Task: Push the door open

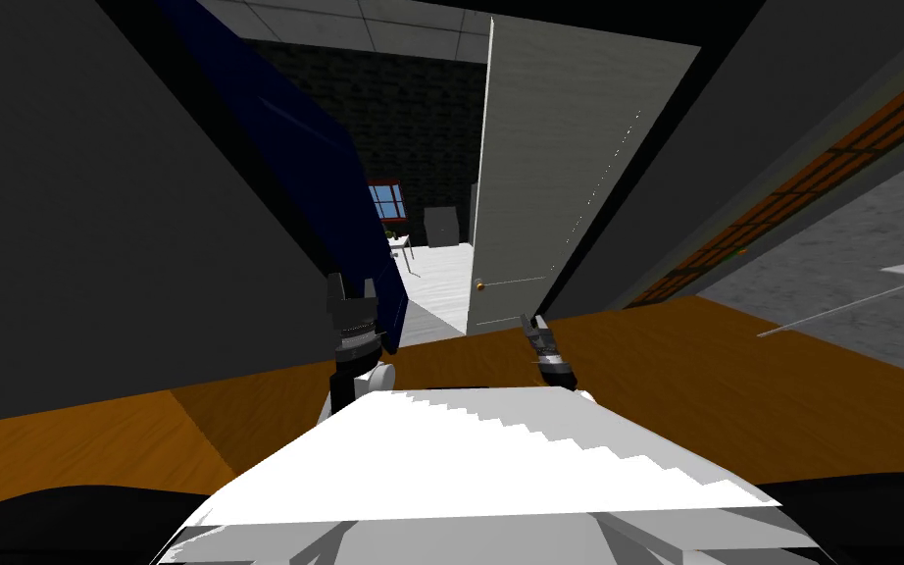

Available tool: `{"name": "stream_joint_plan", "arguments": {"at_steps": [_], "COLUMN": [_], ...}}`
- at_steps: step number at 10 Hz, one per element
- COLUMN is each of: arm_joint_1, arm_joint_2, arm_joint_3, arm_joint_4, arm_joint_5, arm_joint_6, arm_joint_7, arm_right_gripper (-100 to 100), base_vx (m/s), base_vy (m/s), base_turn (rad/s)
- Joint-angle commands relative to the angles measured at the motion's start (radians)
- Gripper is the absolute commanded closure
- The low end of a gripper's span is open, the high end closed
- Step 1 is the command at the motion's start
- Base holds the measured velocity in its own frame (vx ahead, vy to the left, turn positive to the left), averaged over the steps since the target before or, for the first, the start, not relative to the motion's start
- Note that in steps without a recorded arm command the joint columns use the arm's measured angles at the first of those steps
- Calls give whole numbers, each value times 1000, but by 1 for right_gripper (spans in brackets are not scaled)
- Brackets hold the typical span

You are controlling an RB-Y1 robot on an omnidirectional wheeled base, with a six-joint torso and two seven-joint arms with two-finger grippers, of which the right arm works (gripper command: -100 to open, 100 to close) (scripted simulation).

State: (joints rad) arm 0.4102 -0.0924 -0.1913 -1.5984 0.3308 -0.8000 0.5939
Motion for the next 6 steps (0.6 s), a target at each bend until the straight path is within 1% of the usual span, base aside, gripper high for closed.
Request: {"name": "stream_joint_plan", "arguments": {"at_steps": [1,6], "arm_joint_1": [-5,-17], "arm_joint_2": [3,12], "arm_joint_3": [-10,-40], "arm_joint_4": [31,124], "arm_joint_5": [17,66], "arm_joint_6": [-7,-32], "arm_joint_7": [31,116], "arm_right_gripper": [-100,-100], "base_vx": [94,104], "base_vy": [14,-1], "base_turn": [57,52]}}
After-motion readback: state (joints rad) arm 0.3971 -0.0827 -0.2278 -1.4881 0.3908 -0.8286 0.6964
